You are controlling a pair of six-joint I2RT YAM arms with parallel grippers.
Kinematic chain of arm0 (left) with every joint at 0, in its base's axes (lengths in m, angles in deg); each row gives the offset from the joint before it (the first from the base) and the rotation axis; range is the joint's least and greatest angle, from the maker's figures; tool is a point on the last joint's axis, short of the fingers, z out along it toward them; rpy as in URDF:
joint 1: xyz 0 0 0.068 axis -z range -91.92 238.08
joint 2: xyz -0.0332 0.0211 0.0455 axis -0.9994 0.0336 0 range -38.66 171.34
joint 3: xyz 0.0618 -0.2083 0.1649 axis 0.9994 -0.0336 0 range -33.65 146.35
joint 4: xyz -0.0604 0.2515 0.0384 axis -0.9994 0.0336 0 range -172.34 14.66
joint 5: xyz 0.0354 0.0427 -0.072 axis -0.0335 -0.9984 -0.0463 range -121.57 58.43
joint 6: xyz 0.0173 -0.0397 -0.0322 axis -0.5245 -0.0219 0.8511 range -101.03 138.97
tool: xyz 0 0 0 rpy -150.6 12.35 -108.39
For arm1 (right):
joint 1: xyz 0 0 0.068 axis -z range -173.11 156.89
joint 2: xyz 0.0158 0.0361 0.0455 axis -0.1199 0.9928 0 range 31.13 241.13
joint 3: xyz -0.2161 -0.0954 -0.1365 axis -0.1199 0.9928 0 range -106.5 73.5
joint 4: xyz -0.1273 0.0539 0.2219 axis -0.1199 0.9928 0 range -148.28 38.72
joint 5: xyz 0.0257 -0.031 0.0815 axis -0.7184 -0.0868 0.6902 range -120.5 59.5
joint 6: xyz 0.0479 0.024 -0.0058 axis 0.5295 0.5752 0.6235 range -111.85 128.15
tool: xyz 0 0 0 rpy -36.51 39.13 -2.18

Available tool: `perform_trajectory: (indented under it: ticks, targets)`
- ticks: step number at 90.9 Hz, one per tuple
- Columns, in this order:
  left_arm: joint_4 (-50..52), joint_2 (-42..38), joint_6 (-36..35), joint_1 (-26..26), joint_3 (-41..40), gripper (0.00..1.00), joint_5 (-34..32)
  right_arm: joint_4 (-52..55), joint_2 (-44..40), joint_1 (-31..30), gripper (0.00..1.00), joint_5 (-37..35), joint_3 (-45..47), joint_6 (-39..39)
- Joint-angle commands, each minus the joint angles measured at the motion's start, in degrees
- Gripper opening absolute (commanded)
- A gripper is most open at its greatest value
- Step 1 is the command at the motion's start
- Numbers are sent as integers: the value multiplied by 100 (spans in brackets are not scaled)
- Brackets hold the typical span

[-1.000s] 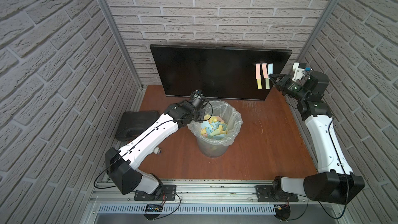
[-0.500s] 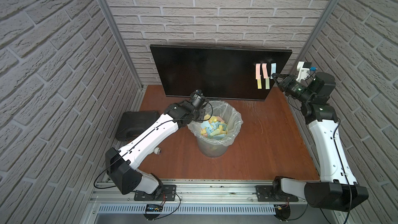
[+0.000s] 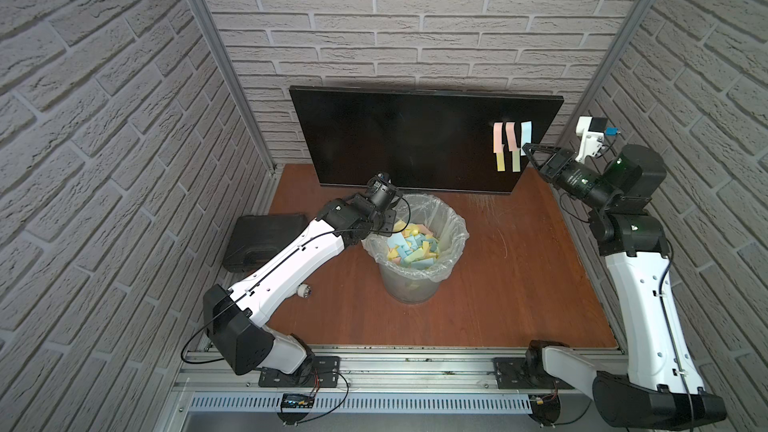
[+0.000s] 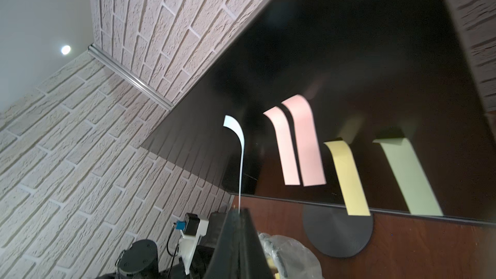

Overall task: Remove the sticky note from the monitor
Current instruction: Tear off the sticky note from the monitor, then place the sticky note in the trash bin.

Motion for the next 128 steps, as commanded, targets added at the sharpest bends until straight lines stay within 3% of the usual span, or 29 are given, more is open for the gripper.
perform_trajectory:
  ticks: [1,33,46,91,104,128]
  targets:
    - [-81,75,73,50,58,31,119,418,-231,-692,3,-233,16,-768]
    - [-71,80,79,55,43,31,123,1195,-134,-3368,3,-1808,832,-2062]
    - [-63,80,79,52,46,31,124,1673,303,-4074,3,-2458,810,-2479]
    - [-45,77,93,47,41,31,106,1787,1609,-4714,3,-2950,645,-2697]
    - [-44,81,93,48,49,31,109,1746,1689,-4752,10,-2967,619,-2642]
    - [-37,70,90,50,73,31,120,1711,1627,-4761,32,-2954,551,-2562]
